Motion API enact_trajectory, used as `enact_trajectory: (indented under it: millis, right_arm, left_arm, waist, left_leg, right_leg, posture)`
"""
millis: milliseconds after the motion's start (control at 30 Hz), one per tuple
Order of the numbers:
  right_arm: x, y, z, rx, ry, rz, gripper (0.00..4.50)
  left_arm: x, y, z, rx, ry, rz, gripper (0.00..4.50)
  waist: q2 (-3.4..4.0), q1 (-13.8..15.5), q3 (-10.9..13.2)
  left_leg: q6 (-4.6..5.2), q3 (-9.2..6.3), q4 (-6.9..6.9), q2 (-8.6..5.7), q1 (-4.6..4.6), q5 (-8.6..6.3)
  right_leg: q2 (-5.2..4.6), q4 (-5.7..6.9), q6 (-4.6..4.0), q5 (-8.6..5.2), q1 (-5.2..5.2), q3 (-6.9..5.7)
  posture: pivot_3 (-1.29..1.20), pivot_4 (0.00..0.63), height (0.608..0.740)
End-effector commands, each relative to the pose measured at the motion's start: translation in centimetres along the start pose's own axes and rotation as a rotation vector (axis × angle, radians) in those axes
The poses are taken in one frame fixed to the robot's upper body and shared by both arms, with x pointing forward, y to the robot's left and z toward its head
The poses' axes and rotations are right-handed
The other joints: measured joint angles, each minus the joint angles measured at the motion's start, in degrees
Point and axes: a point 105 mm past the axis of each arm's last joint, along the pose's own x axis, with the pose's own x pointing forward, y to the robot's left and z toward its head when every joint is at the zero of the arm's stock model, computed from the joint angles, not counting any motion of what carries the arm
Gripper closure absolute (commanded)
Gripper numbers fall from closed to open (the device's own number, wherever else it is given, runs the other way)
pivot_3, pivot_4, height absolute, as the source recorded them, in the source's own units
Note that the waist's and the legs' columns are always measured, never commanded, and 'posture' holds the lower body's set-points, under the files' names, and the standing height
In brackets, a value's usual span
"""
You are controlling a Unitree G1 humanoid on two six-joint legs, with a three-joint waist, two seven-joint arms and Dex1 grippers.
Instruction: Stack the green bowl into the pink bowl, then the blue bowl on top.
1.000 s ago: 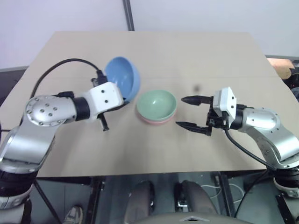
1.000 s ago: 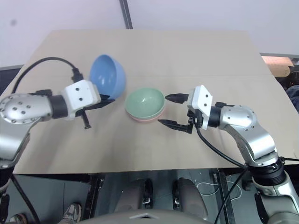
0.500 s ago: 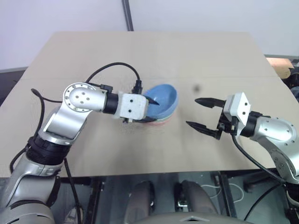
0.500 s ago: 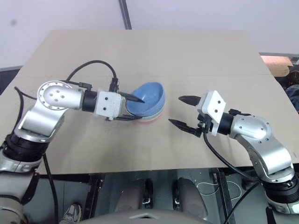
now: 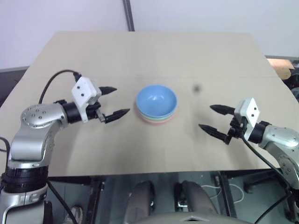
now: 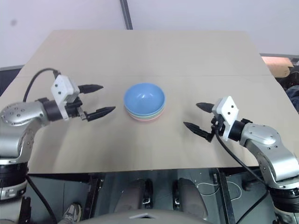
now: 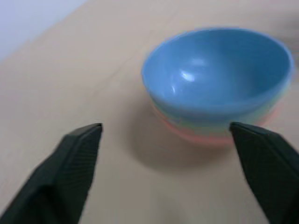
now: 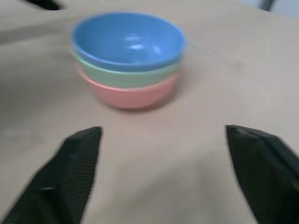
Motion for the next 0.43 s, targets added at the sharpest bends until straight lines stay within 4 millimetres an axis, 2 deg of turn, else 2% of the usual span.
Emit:
enact_trajectory:
  millis: [33,167,300,433]
  right_arm:
    - [-2.4,-2.1,0.2,-0.051,-0.033,-0.062,0.00]
    - [-5.1,-2.5,-0.2,-0.071,0.001,-0.085,0.00]
    - [-8.0,-2.5,-0.4,-0.059,0.058,-0.105,0.00]
    - [-9.8,-2.1,0.5,-0.051,0.077,-0.120,0.00]
  left_arm:
    - [-1.7,-1.8,0.8,-0.077,-0.075,-0.022,0.03]
    - [-3.7,-1.1,0.3,-0.091,-0.055,0.090,0.03]
    - [-5.0,-1.4,0.1,-0.070,-0.022,0.092,0.03]
    - [-6.3,-1.4,-0.5,-0.081,0.012,0.078,0.03]
  waist:
    - [-0.01,0.1,0.0]
    - [0.01,0.3,0.0]
    - [0.03,0.3,0.0]
    - [0.04,0.1,0.0]
  left_leg:
    - [0.00,0.00,0.00,0.00,0.01,0.00]
    - [0.17,-0.06,-0.02,0.01,0.06,-0.10]
    - [0.19,-0.07,-0.02,0.01,0.10,-0.12]
    - [0.19,-0.07,-0.02,0.03,0.13,-0.13]
  right_leg:
    - [-0.01,0.00,0.00,0.00,0.02,0.00]
    - [0.00,0.05,-0.02,-0.01,0.03,-0.05]
    - [0.01,0.02,-0.01,-0.01,0.10,-0.04]
    - [0.00,0.03,-0.02,-0.01,0.11,-0.04]
  posture:
    - [0.00,0.150,0.740]
    - [0.00,0.150,0.740]
    - [0.00,0.150,0.740]
    - [0.00,0.150,0.740]
